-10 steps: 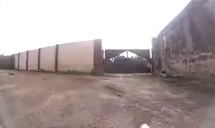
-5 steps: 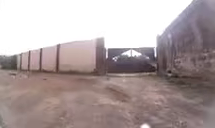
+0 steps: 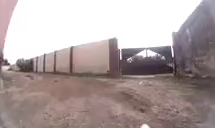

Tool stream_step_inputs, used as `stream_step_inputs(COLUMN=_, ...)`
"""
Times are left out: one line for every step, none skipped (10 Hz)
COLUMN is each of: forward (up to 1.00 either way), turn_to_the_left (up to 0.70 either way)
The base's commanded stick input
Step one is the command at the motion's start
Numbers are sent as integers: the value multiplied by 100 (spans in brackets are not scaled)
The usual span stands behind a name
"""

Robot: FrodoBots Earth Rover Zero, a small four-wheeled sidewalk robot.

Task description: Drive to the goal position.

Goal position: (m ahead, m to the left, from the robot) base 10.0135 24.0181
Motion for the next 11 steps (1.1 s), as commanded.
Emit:
stream_step_inputs(forward=70, turn_to_the_left=12)
stream_step_inputs(forward=70, turn_to_the_left=0)
stream_step_inputs(forward=70, turn_to_the_left=0)
stream_step_inputs(forward=70, turn_to_the_left=0)
stream_step_inputs(forward=70, turn_to_the_left=0)
stream_step_inputs(forward=70, turn_to_the_left=0)
stream_step_inputs(forward=70, turn_to_the_left=0)
stream_step_inputs(forward=70, turn_to_the_left=0)
stream_step_inputs(forward=70, turn_to_the_left=0)
stream_step_inputs(forward=70, turn_to_the_left=0)
stream_step_inputs(forward=70, turn_to_the_left=0)
